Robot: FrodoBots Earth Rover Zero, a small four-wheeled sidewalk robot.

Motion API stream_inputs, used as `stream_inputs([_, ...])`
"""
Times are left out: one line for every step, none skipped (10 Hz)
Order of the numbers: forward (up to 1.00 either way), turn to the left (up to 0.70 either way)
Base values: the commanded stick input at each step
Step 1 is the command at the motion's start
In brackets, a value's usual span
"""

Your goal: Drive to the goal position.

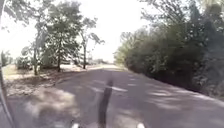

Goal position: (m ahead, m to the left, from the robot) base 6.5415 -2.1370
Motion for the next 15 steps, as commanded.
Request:
stream_inputs([0.70,0.00])
stream_inputs([0.70,0.00])
stream_inputs([0.70,0.00])
stream_inputs([0.70,0.00])
stream_inputs([0.70,0.00])
stream_inputs([0.70,0.00])
stream_inputs([0.70,0.00])
stream_inputs([0.70,0.00])
stream_inputs([0.70,0.00])
stream_inputs([0.70,0.00])
stream_inputs([0.70,0.00])
stream_inputs([0.70,0.00])
stream_inputs([0.70,0.00])
stream_inputs([0.70,0.00])
stream_inputs([0.70,0.00])
